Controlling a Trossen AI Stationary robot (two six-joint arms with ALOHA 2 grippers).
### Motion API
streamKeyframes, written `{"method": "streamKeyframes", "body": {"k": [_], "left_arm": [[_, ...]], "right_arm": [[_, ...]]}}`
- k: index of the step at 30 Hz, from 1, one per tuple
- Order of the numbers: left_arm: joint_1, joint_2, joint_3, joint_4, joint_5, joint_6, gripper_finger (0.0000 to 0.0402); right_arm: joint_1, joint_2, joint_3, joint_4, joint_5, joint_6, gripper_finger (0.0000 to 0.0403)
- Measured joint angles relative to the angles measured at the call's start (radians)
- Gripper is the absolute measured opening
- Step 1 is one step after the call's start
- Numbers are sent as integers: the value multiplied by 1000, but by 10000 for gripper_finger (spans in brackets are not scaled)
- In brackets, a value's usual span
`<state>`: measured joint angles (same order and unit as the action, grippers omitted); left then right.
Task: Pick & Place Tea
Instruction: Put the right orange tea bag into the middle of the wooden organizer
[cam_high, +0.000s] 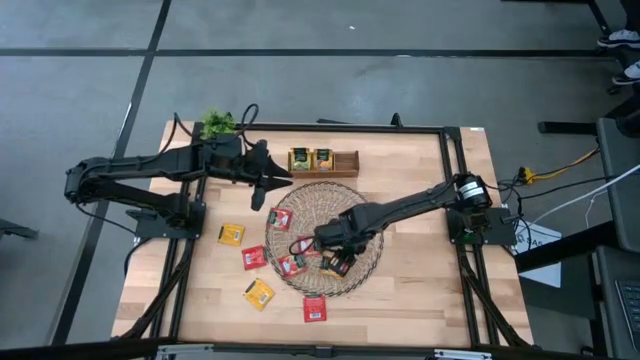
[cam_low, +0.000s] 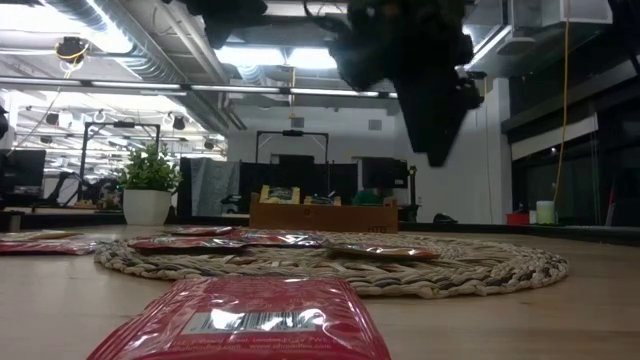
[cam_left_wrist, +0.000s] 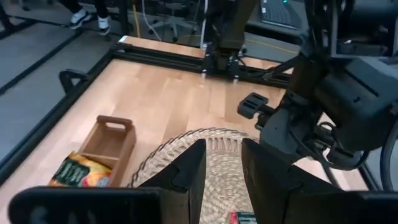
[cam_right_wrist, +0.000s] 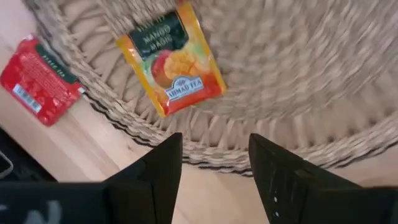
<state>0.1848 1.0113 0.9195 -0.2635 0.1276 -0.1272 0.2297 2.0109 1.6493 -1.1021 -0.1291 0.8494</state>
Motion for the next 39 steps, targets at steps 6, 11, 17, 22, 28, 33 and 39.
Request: {"method": "streamKeyframes", "body": {"k": [6,11,17,22,28,33,39], "left_arm": [[0,-2,0,-1,-27,-6,98],[0,-2,0,0,-47,-8,98],[0,-2,0,-1,-52,-8,98],[5,-2,0,-1,-68,-8,98],[33,-2,0,-2,-69,-9,98],[60,-1,0,-1,-69,-9,98],[84,-1,0,5,-67,-20,98]], "right_arm": [[17,0,-81,129,27,142,184],[16,0,-125,169,24,182,184],[15,0,-169,234,-2,192,184],[10,0,-206,313,-3,192,184],[4,2,-216,322,5,178,184],[1,12,-216,321,15,157,185],[1,50,-216,337,10,113,185]]}}
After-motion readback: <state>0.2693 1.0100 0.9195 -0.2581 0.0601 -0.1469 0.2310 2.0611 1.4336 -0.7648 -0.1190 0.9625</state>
